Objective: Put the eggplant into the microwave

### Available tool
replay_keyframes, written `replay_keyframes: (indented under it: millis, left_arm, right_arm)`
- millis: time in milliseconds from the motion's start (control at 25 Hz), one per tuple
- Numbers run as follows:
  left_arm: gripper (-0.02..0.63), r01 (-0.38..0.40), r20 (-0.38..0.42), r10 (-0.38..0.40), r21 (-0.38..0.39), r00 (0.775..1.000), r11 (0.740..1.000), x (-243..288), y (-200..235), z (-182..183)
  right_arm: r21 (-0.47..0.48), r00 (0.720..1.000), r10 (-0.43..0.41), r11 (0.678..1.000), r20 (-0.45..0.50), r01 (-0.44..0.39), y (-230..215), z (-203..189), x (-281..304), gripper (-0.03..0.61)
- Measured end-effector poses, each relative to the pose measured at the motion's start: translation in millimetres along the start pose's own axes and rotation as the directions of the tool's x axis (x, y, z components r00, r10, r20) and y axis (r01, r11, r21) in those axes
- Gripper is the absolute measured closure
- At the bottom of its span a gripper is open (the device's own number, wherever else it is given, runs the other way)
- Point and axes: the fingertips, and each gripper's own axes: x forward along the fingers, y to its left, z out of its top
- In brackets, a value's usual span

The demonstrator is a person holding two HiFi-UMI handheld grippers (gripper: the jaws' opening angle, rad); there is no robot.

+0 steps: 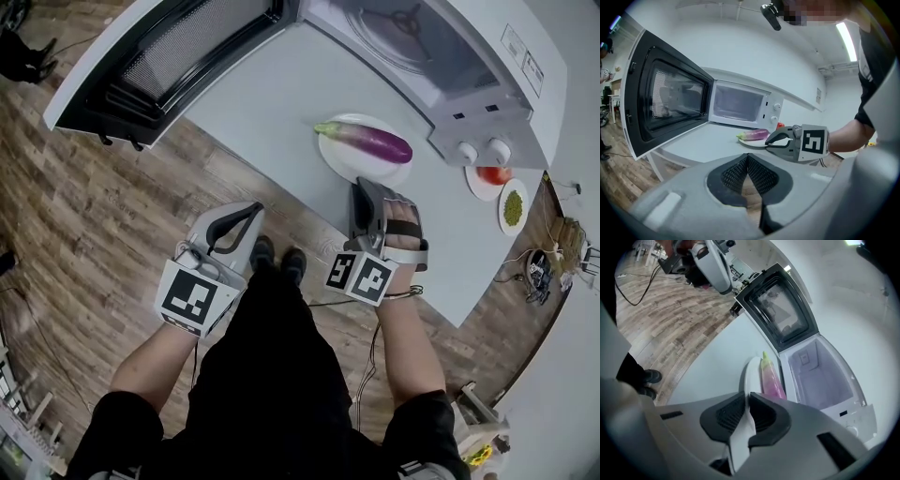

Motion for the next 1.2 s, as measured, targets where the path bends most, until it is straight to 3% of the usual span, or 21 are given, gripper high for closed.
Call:
replay_keyframes:
  millis: [280, 640, 1200]
  left_arm:
    - [0.604, 0.011, -0.007, -0.011, 0.009, 1.0, 1.0, 3.3, -6.4, -4.1]
    - [0.604, 0.023, -0.022, -0.023, 0.006, 0.999, 1.0, 9.4, -14.9, -8.3]
    - [0.604, 0.051, -0.021, -0.05, 0.036, 0.999, 0.998, 24.4, -26.9, 1.0]
  right_arm:
    - [-0.133, 0.995, -0.102, 0.986, -0.015, 0.099, 0.7, -2.7, -3.1, 0.549]
    - [-0.153, 0.977, -0.211, 0.965, 0.027, 0.213, -4.1, -5.5, -16.6, 0.557]
    - [-0.163, 0.955, -0.289, 0.941, 0.071, 0.297, -10.8, -10.2, -32.0, 0.555]
